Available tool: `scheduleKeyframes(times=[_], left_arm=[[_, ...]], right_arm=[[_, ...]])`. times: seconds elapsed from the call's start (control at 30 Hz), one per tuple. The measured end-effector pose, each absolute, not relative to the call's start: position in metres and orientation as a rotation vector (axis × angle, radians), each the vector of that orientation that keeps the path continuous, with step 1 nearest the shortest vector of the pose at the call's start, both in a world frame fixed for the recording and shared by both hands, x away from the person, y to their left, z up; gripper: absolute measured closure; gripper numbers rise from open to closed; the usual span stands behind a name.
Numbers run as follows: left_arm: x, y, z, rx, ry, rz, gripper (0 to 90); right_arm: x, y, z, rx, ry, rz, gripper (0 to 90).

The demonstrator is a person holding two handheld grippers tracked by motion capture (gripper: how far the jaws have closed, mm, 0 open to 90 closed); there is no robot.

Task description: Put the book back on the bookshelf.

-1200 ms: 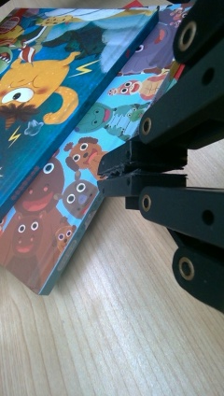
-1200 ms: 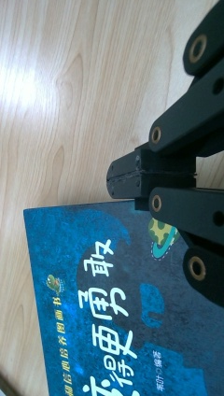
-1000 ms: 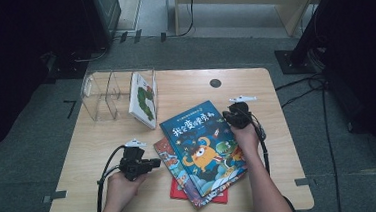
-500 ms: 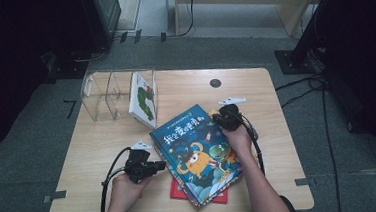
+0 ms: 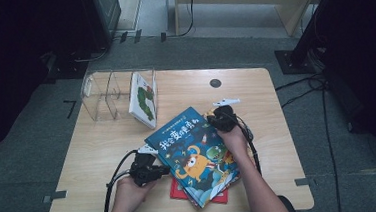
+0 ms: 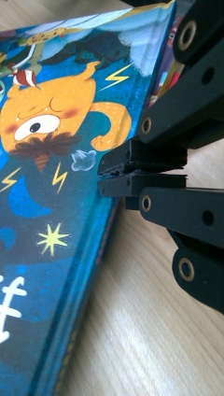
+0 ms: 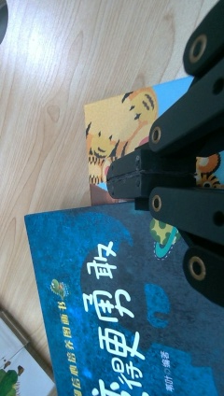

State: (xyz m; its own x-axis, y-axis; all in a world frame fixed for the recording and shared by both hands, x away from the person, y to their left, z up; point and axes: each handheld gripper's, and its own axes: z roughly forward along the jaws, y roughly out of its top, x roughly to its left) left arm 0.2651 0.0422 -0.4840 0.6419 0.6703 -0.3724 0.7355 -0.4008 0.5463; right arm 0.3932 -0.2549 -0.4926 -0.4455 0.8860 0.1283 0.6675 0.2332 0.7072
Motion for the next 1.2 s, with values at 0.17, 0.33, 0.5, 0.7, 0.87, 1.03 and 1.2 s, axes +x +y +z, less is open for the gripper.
scheduleKeyframes(times=[0.17,0.33,0.5,0.7,0.87,1.03,1.2], left_arm=[[0.261,0.038,-0.484,2.168,1.073,-0.117,89.3],[0.257,0.032,-0.484,2.167,1.053,-0.12,89.4],[0.258,0.034,-0.475,2.194,1.023,-0.027,88.0],[0.283,0.08,-0.457,2.082,1.153,-0.016,84.8],[0.3,0.096,-0.46,2.072,1.19,-0.03,79.4],[0.314,0.104,-0.462,2.079,1.186,-0.076,62.3],[0.323,0.104,-0.465,2.092,1.144,-0.081,47.9]], right_arm=[[0.394,-0.249,-0.493,1.433,2.211,1.023,90.0],[0.394,-0.248,-0.493,1.439,2.206,1.036,90.0],[0.395,-0.253,-0.493,1.427,2.221,1.043,89.0],[0.388,-0.265,-0.485,1.405,2.216,1.083,87.8],[0.374,-0.274,-0.482,1.386,2.219,1.113,86.2],[0.351,-0.289,-0.477,1.365,2.217,1.14,85.5],[0.333,-0.3,-0.477,1.373,2.215,1.138,80.7]])
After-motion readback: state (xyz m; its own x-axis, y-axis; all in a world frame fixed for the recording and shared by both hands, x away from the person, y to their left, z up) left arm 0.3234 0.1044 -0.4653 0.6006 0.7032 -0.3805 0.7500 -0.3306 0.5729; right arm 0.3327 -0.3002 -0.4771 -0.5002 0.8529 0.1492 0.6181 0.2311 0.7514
